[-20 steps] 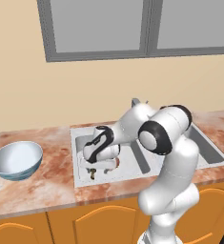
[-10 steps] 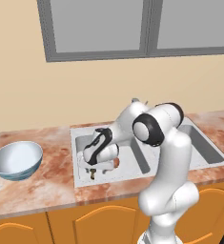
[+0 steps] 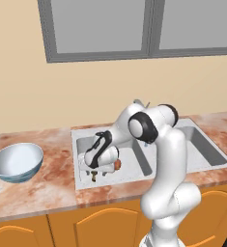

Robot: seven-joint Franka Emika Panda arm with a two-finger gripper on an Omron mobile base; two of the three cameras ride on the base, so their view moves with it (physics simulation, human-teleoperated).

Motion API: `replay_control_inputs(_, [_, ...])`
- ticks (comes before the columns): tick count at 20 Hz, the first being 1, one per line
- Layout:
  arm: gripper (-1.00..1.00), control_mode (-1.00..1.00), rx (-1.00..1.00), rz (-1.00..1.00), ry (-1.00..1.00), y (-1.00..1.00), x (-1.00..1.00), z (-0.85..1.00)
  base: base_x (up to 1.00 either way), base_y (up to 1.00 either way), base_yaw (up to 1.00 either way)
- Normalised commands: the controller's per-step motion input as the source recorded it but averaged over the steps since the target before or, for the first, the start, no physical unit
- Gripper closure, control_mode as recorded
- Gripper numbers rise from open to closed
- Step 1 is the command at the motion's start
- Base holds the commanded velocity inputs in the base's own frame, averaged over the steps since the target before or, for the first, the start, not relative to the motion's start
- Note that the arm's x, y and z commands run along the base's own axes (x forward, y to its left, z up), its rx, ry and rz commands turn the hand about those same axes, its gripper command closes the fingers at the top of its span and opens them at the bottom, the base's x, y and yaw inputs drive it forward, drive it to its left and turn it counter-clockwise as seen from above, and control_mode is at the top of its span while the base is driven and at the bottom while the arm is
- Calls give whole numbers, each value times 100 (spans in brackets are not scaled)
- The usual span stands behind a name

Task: Pick the onions from the sink and place them in one bowl. Place the mushroom in the other bowl. Then turn off the sink faucet.

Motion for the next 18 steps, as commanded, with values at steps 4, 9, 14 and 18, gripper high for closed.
replay_control_inputs(4, [-100, -100, -3, 0, 0, 15, 11, -27, 0, 0, 0])
replay_control_inputs(9, [-100, -100, -2, 0, 0, 19, 0, -19, 0, 0, 0])
replay_control_inputs(14, [-100, -100, 0, 0, 0, 20, 0, -26, 0, 0, 0])
replay_control_inputs(18, [100, -100, 0, 0, -2, 23, 0, -41, 0, 0, 0])
